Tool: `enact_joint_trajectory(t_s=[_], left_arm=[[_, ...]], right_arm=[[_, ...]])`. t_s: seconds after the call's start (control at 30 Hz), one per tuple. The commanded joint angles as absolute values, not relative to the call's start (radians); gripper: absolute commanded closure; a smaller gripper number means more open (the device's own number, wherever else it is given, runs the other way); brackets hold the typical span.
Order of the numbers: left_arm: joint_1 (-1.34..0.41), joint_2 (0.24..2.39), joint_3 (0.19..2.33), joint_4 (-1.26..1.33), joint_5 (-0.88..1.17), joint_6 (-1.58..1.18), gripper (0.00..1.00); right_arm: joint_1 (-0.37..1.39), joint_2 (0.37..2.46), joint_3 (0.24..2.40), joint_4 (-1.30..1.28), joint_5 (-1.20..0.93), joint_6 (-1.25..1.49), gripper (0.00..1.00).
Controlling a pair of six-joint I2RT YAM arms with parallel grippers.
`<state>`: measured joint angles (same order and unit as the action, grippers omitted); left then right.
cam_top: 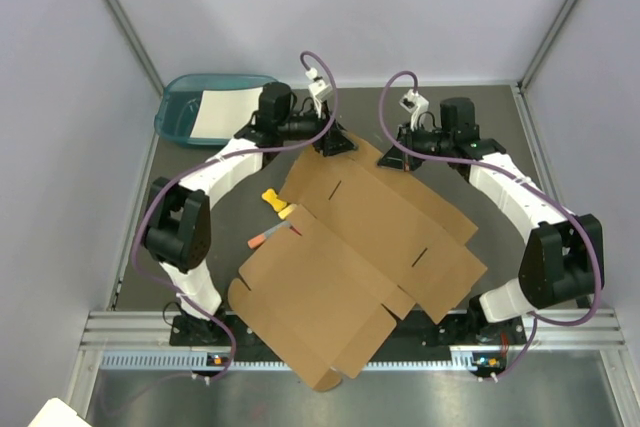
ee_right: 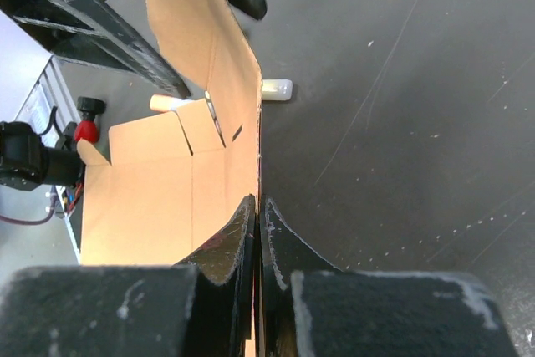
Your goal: Fold the paper box
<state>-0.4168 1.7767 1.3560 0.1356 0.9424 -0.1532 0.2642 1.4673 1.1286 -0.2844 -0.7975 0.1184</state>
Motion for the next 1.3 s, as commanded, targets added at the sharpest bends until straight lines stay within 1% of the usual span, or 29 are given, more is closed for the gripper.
enact_joint_trajectory(t_s=[0.0, 0.1, 0.13, 0.2, 0.23, 0.27, 0.3, 0.33, 0.4, 0.5, 0.73, 0.77, 0.87, 0.9, 0.97, 1.03, 1.13, 1.2, 1.27], left_arm=[[-0.457, 1.749, 1.396, 0.068, 0.849, -0.052, 0.48], [-0.475, 1.738, 1.376, 0.041, 0.787, -0.018, 0.57], [-0.477, 1.732, 1.367, 0.043, 0.775, -0.014, 0.64], [-0.477, 1.720, 1.342, 0.057, 0.740, -0.021, 0.71], [-0.477, 1.715, 1.336, 0.063, 0.730, -0.043, 0.80], [-0.477, 1.707, 1.327, 0.074, 0.717, -0.064, 0.86], [-0.480, 1.695, 1.307, 0.106, 0.704, -0.093, 0.95], [-0.483, 1.687, 1.292, 0.127, 0.681, -0.125, 1.00], [-0.508, 1.655, 1.238, 0.164, 0.648, -0.175, 1.00], [-0.570, 1.611, 1.192, 0.189, 0.519, -0.143, 1.00], [-0.687, 1.585, 1.186, 0.146, 0.194, -0.088, 1.00], [-0.712, 1.583, 1.177, 0.146, 0.108, -0.087, 1.00], [-0.761, 1.586, 1.163, 0.150, -0.032, -0.087, 1.00], [-0.776, 1.589, 1.160, 0.164, -0.123, -0.086, 1.00], [-0.825, 1.603, 1.157, 0.179, -0.233, -0.077, 1.00], [-0.862, 1.624, 1.161, 0.215, -0.410, -0.069, 1.00], [-0.926, 1.687, 1.199, 0.233, -0.639, -0.087, 1.00], [-0.968, 1.735, 1.229, 0.245, -0.731, -0.097, 1.00], [-1.008, 1.784, 1.265, 0.255, -0.874, -0.106, 1.00]], right_arm=[[0.256, 1.456, 1.181, -0.256, -0.770, 0.118, 1.00], [0.255, 1.451, 1.180, -0.256, -0.755, 0.115, 1.00], [0.258, 1.450, 1.180, -0.256, -0.753, 0.117, 1.00], [0.256, 1.448, 1.178, -0.256, -0.742, 0.115, 1.00], [0.256, 1.447, 1.177, -0.256, -0.736, 0.115, 1.00], [0.256, 1.442, 1.174, -0.258, -0.726, 0.115, 1.00], [0.256, 1.442, 1.173, -0.255, -0.719, 0.115, 1.00], [0.256, 1.440, 1.172, -0.252, -0.712, 0.117, 1.00], [0.256, 1.434, 1.170, -0.256, -0.690, 0.118, 1.00], [0.256, 1.419, 1.166, -0.256, -0.661, 0.118, 1.00], [0.267, 1.391, 1.160, -0.259, -0.569, 0.135, 1.00], [0.271, 1.390, 1.160, -0.262, -0.557, 0.135, 1.00], [0.296, 1.376, 1.157, -0.273, -0.493, 0.132, 1.00], [0.305, 1.373, 1.157, -0.282, -0.474, 0.130, 1.00], [0.324, 1.365, 1.155, -0.290, -0.417, 0.127, 1.00], [0.333, 1.361, 1.152, -0.296, -0.372, 0.133, 1.00], [0.351, 1.355, 1.137, -0.293, -0.333, 0.141, 1.00], [0.362, 1.353, 1.132, -0.293, -0.319, 0.149, 1.00], [0.368, 1.355, 1.129, -0.293, -0.301, 0.156, 1.00]])
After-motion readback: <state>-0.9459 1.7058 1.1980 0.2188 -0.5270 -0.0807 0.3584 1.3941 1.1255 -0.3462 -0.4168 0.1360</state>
